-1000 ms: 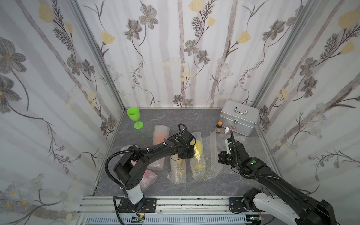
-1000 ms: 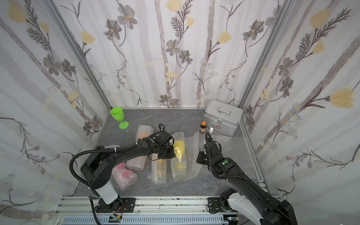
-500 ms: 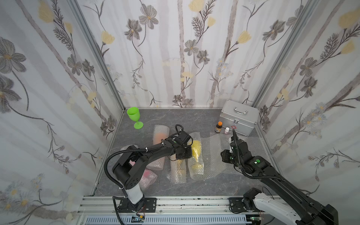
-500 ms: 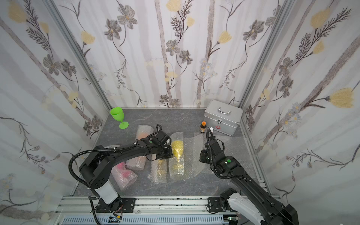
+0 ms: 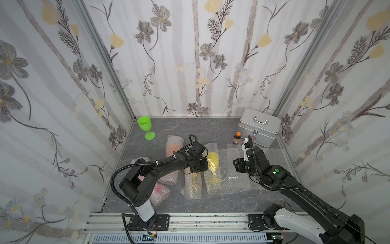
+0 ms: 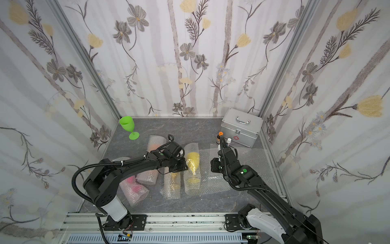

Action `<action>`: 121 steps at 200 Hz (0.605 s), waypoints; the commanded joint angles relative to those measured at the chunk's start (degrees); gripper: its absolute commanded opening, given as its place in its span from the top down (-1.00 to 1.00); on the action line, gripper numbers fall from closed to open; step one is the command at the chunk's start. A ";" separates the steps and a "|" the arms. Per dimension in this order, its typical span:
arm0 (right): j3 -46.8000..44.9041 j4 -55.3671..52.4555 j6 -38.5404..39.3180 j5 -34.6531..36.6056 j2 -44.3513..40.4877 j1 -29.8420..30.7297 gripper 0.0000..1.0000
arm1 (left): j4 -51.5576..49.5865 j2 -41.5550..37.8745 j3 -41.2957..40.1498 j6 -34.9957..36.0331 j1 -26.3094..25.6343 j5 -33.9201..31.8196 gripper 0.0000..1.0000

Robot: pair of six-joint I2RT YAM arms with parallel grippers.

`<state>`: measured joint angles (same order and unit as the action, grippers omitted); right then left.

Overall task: Unpack wine glasses from bubble wrap
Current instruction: Unwrap the bubble wrap at the center of the board.

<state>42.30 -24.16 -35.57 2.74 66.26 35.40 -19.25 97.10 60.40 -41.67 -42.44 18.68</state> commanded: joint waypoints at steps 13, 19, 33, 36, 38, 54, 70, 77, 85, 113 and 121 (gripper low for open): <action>-4.27 13.37 -3.04 -5.65 5.85 0.38 0.45 | 0.93 -0.59 -0.46 -0.38 0.11 0.00 0.50; -4.64 14.90 -3.13 -6.17 7.18 0.37 0.45 | 0.84 -0.63 -0.46 -0.34 0.24 -0.02 0.50; -4.86 17.53 -3.13 -7.40 10.65 0.46 0.48 | 0.96 -0.66 -0.47 -0.34 0.18 0.08 0.50; -4.86 17.93 -3.10 -7.62 11.39 0.54 0.48 | 0.97 -0.64 -0.46 -0.34 0.26 0.12 0.50; -4.84 18.21 -3.12 -7.72 11.89 0.61 0.48 | 0.92 -0.63 -0.46 -0.34 0.25 0.09 0.50; -4.91 20.97 -3.18 -8.31 15.12 1.40 0.50 | 1.10 -0.83 -0.46 -0.43 0.20 0.04 0.50; -4.94 23.36 -3.49 -9.30 18.54 1.94 0.50 | 1.12 -0.90 -0.55 -0.43 0.33 0.04 0.50; -4.84 24.12 -3.41 -9.51 19.95 2.17 0.51 | 1.21 -0.92 -0.55 -0.43 0.36 0.11 0.50; -4.57 24.63 -3.36 -9.66 21.32 2.46 0.51 | 1.14 -0.94 -0.59 -0.43 0.34 0.08 0.50; -3.26 25.86 -2.63 -10.50 24.81 3.35 0.52 | 1.18 -0.90 -0.77 -0.43 0.42 0.20 0.50; -2.71 25.75 -2.33 -10.97 26.66 3.60 0.52 | 1.25 -0.92 -0.82 -0.43 0.42 0.19 0.50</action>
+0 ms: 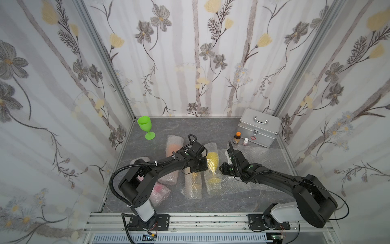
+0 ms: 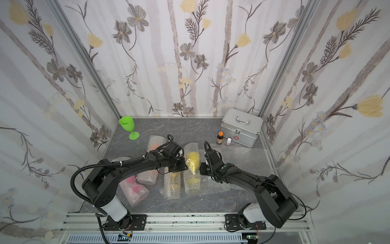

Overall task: Unpack wine glasses from bubble wrap
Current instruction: Unwrap the bubble wrap at the center of the board.

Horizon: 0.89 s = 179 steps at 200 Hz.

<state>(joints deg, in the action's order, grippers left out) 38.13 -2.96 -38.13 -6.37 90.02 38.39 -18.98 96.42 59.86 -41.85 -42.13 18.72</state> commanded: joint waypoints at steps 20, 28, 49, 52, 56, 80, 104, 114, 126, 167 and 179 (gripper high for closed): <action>2.64 4.05 1.04 -1.89 3.59 1.95 0.53 | 0.92 -0.19 -0.31 -0.20 0.20 0.20 0.50; 2.97 4.02 1.07 -1.80 3.13 2.41 0.53 | 0.83 -0.27 -0.27 -0.17 0.20 0.26 0.47; 4.18 3.55 1.12 -1.97 2.70 3.07 0.52 | 0.45 -0.70 -0.35 0.01 0.42 0.19 0.33; 4.20 3.49 1.17 -1.98 2.78 3.21 0.52 | 0.33 -0.84 -0.35 0.05 0.46 0.24 0.31; 4.22 3.26 1.15 -1.97 2.92 3.39 0.52 | 0.20 -0.96 -0.41 0.09 0.54 0.26 0.29; 7.55 2.72 1.37 -2.41 3.69 4.66 0.52 | -0.96 -1.96 -0.02 0.51 1.15 0.77 0.17; 9.40 2.35 1.39 -2.59 4.79 5.55 0.52 | -3.72 -3.30 1.00 1.72 1.81 0.27 0.10; 9.83 2.43 1.23 -2.68 5.11 5.55 0.51 | -4.51 -4.10 1.06 1.94 2.13 0.09 0.10; 10.28 2.44 1.15 -2.76 5.46 7.39 0.51 | -5.13 -5.33 0.90 1.93 2.64 0.07 0.10; 10.91 3.05 0.81 -3.97 6.13 8.03 0.51 | -5.91 -9.48 -1.50 1.16 4.59 -0.62 0.17; 11.29 3.55 0.56 -4.90 6.51 8.23 0.51 | -5.51 -10.17 -2.14 0.74 5.10 -0.40 0.17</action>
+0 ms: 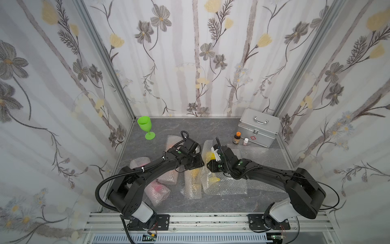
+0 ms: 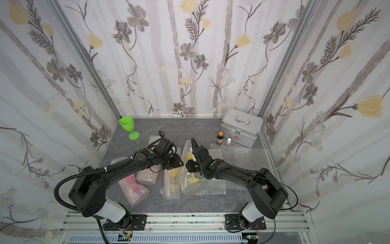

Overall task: Unpack wine glasses from bubble wrap
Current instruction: Unwrap the bubble wrap at the center of the board.

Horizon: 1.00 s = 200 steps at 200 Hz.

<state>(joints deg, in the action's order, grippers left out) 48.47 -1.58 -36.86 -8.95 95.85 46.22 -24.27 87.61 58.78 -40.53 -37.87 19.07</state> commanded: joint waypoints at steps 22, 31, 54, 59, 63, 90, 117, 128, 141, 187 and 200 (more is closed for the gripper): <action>2.25 2.66 -1.02 -3.52 1.76 1.69 0.51 | 1.76 -2.35 -2.06 -1.77 1.94 0.34 0.14; 2.96 2.53 -1.06 -3.52 2.36 2.26 0.51 | 2.79 -2.75 -2.47 -2.32 2.35 0.92 0.12; 4.30 2.39 -1.02 -3.61 3.32 3.34 0.51 | 5.41 -3.06 -3.28 -3.27 3.52 2.36 0.07; 4.50 2.38 -1.05 -3.66 3.52 3.51 0.51 | 5.90 -3.06 -3.40 -3.39 3.65 2.69 0.05; 4.66 2.38 -1.02 -3.78 3.69 3.61 0.51 | 6.17 -3.06 -3.41 -3.48 3.83 2.93 0.04; 5.21 2.11 -1.02 -3.88 4.25 4.06 0.51 | 6.71 -2.51 -3.54 -3.16 4.25 3.05 -0.03; 5.79 1.61 -0.87 -3.88 4.48 4.14 0.51 | 8.01 -0.95 -3.55 -2.98 4.29 4.10 -0.04; 5.93 1.50 -0.76 -3.66 4.44 4.14 0.51 | 8.72 -0.30 -3.59 -3.14 4.30 4.46 -0.04; 5.96 1.24 -0.69 -3.53 4.48 4.14 0.50 | 9.43 0.34 -3.59 -3.32 4.34 4.92 0.02; 5.80 -0.20 -0.17 -2.36 3.73 4.13 0.49 | 9.20 1.15 -3.68 -3.15 4.30 3.99 0.47; 5.51 -0.88 0.07 -1.82 2.85 4.05 0.47 | 8.99 1.34 -3.68 -2.98 4.29 3.55 0.55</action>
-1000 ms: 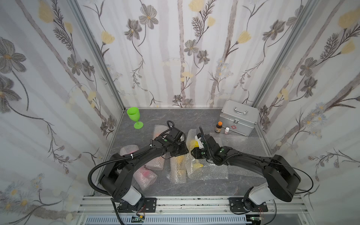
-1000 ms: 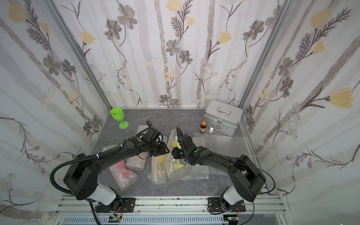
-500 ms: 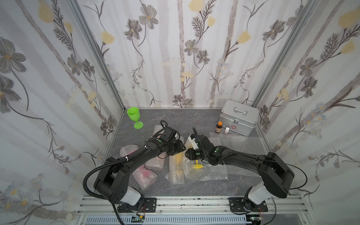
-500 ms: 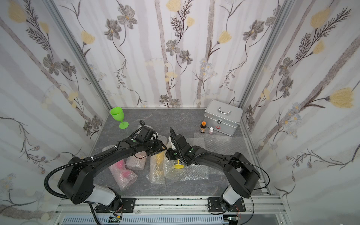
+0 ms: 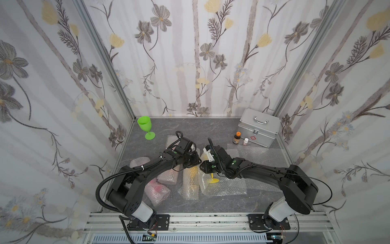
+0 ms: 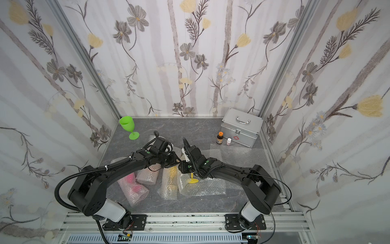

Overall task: Unpack wine glasses from bubble wrap
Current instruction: Unwrap the bubble wrap at the center of the board, then pick up the wine glass from the bubble wrap.

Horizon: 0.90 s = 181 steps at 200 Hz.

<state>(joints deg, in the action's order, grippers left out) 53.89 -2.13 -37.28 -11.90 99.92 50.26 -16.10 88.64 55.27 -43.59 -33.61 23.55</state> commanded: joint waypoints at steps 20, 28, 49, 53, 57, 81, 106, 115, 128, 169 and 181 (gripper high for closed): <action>-0.77 -1.39 0.56 1.86 -3.12 -0.16 0.43 | 0.68 0.48 -0.32 0.34 0.08 -1.29 0.63; -1.26 -1.85 0.52 2.13 -4.05 -0.40 0.42 | 0.60 0.59 -0.43 0.44 0.03 -1.36 0.68; -2.91 -3.02 0.36 2.67 -6.85 -1.20 0.37 | 0.73 0.83 -0.76 0.53 0.03 -1.60 0.71; -3.32 -3.24 0.29 2.83 -7.48 -1.36 0.37 | 0.76 0.83 -0.85 0.53 0.03 -1.64 0.73; -3.72 -3.40 0.12 2.91 -7.94 -1.59 0.36 | 0.75 0.88 -0.90 0.53 0.06 -1.66 0.74; -6.66 -4.91 -0.81 3.62 -12.56 -3.03 0.31 | 1.02 0.55 -1.26 0.53 0.05 -1.81 0.75; -10.12 -5.70 -1.94 4.14 -15.79 -4.66 0.30 | 1.10 0.07 -1.56 0.62 0.22 -1.99 0.74; -10.73 -5.68 -2.30 4.17 -16.46 -5.08 0.31 | 1.14 -0.05 -1.69 0.58 0.32 -1.91 0.74; -13.41 -5.34 -2.53 3.86 -16.53 -5.37 0.32 | 1.08 -0.13 -1.76 0.53 0.30 -1.85 0.74; -15.52 0.99 -4.32 1.09 -12.85 -5.53 0.34 | 1.09 -0.52 -1.89 0.35 0.38 -1.86 0.74; -15.40 2.71 -4.77 0.36 -11.42 -5.52 0.34 | 1.13 -0.70 -2.01 0.27 0.39 -1.98 0.73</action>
<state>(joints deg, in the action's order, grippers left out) 38.52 -5.67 -40.01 -9.39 86.37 44.71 -15.84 88.55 53.56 -43.48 -33.32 22.48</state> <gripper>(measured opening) 0.333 0.131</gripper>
